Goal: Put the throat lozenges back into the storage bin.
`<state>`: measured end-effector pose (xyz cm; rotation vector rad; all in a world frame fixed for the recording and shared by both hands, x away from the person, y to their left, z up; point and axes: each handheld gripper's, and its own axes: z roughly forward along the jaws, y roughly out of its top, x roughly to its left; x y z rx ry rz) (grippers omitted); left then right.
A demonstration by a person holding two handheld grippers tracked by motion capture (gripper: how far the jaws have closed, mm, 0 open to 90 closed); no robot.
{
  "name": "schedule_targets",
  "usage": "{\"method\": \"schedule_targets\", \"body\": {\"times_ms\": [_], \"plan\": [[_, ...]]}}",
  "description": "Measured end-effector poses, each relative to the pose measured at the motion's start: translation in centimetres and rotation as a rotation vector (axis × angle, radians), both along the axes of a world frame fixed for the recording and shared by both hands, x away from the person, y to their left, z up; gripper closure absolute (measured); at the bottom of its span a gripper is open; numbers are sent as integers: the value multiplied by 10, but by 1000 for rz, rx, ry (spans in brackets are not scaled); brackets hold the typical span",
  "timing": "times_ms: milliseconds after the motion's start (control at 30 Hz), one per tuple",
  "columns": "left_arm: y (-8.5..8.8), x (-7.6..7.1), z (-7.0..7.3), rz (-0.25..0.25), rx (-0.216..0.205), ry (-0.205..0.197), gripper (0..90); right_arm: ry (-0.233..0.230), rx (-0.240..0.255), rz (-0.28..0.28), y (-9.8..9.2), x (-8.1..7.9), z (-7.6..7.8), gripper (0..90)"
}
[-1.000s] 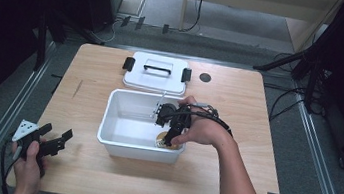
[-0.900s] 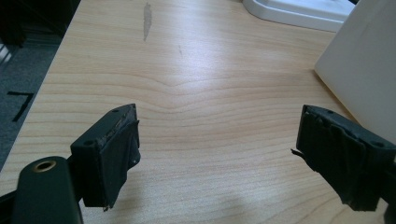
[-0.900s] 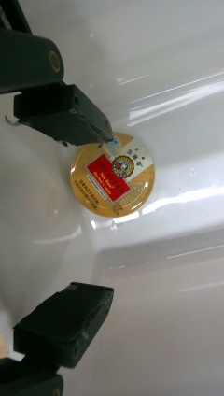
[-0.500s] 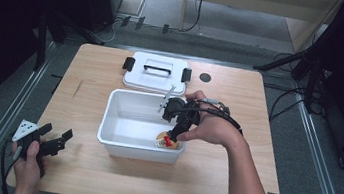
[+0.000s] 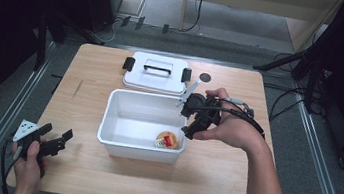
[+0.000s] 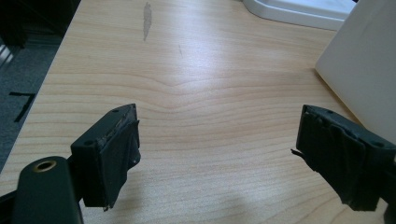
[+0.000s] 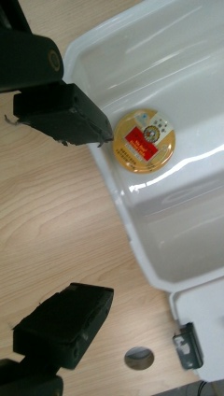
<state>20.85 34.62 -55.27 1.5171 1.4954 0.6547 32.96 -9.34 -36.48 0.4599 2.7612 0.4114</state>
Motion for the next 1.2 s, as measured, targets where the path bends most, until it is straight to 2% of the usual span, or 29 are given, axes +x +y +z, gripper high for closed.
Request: {"method": "schedule_targets", "body": {"times_ms": [200, 533, 833, 1200], "plan": [[0, 0, 0, 1, 0, 0, 140, -16, 15, -43, -20, 0, 3, 206], [0, 0, 0, -2, 3, 2, 140, 2, 50, -157, -56, -1, -6, 192], [0, 0, 0, -1, -1, 1, 140, 29, 82, -269, -88, -3, -26, 179], [0, -1, 0, 3, 0, -2, 140, 30, 168, -434, -134, -11, -54, 151]]}}
